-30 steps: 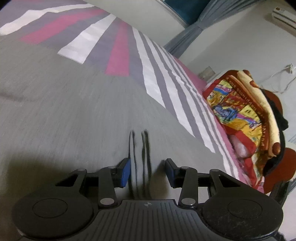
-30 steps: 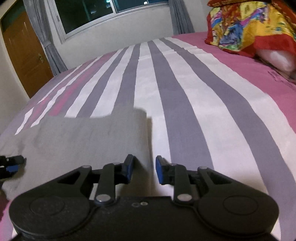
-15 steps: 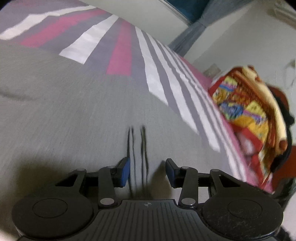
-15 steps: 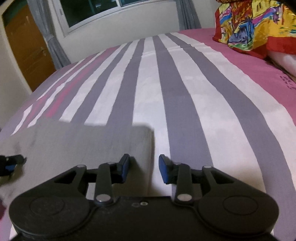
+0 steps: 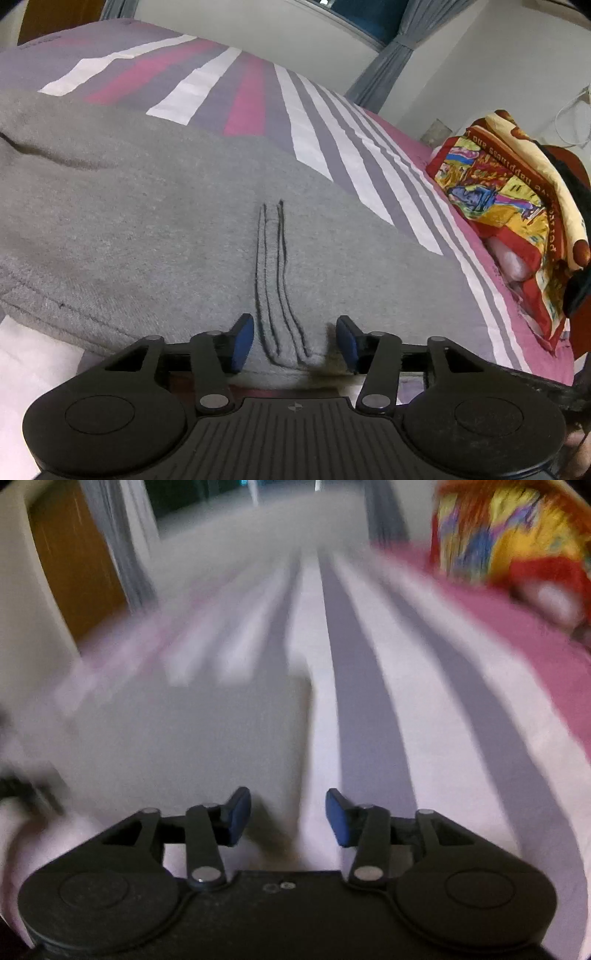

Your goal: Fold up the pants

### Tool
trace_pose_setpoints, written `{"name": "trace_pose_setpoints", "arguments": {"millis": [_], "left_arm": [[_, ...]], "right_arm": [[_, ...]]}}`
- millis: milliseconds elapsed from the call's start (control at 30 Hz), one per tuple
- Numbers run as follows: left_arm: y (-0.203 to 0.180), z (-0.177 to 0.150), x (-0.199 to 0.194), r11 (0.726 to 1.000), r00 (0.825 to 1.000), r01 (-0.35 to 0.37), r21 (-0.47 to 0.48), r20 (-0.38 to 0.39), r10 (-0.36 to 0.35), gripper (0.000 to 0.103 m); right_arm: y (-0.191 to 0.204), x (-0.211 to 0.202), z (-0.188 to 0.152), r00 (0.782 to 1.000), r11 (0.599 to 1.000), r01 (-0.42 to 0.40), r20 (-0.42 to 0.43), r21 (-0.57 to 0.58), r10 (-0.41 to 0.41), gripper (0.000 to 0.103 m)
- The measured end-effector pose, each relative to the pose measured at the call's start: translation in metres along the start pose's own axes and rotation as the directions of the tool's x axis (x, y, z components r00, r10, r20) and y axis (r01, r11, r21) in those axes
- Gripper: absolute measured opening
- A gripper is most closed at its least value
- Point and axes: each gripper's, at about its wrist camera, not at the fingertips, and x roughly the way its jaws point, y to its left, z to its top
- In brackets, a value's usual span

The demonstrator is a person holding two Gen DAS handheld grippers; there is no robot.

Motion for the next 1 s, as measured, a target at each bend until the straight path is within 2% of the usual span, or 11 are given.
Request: {"name": "trace_pose_setpoints", "arguments": {"millis": [167,233,300,433,567,667,767,867,933,1000], "left_arm": [[-0.008,-0.002,-0.005,0.998,1.000,-0.012,0.059,0.000,0.012,0.059],[-0.010,-0.003,-0.006,0.997,1.000,-0.013,0.075,-0.001,0.013,0.061],[-0.011,-0.003,-0.005,0.997,1.000,-0.014,0.082,-0.002,0.014,0.062],[-0.012,-0.003,-0.007,0.995,1.000,-0.010,0.097,-0.001,0.010,0.063],[-0.009,-0.003,-0.020,0.994,1.000,-0.015,0.108,0.028,0.012,0.064],[0.006,-0.003,-0.040,0.995,0.997,-0.034,0.094,0.078,0.026,0.077],[0.040,-0.005,-0.072,0.998,0.987,-0.052,0.039,0.156,0.045,0.080],[0.089,-0.008,-0.102,0.994,0.969,-0.075,-0.078,0.228,0.091,0.081],[0.133,-0.009,-0.114,0.973,0.961,-0.072,-0.220,0.246,0.127,0.081],[0.175,-0.010,-0.116,0.931,0.957,-0.035,-0.364,0.257,0.137,0.081]], "right_arm": [[-0.002,-0.023,-0.001,0.995,1.000,-0.014,0.096,0.024,0.011,0.047],[-0.003,-0.019,-0.003,0.997,1.000,-0.009,0.076,0.009,0.009,0.048],[-0.001,-0.005,-0.003,1.000,1.000,0.005,0.017,0.009,-0.006,0.049],[0.003,-0.007,-0.005,1.000,0.998,0.010,0.027,0.056,-0.011,0.050],[0.008,-0.009,-0.007,0.999,0.999,0.031,0.021,0.042,-0.032,0.050],[0.006,-0.009,-0.004,0.999,0.998,0.039,0.017,0.046,-0.040,0.052],[0.004,-0.022,-0.003,0.995,0.997,0.037,0.091,0.065,-0.043,0.052],[-0.004,-0.032,0.000,0.991,0.994,0.022,0.131,0.111,-0.037,0.052],[-0.008,-0.036,0.001,0.990,0.992,0.028,0.137,0.125,-0.045,0.053],[-0.009,-0.037,0.002,0.989,0.992,0.034,0.136,0.125,-0.051,0.053]]}}
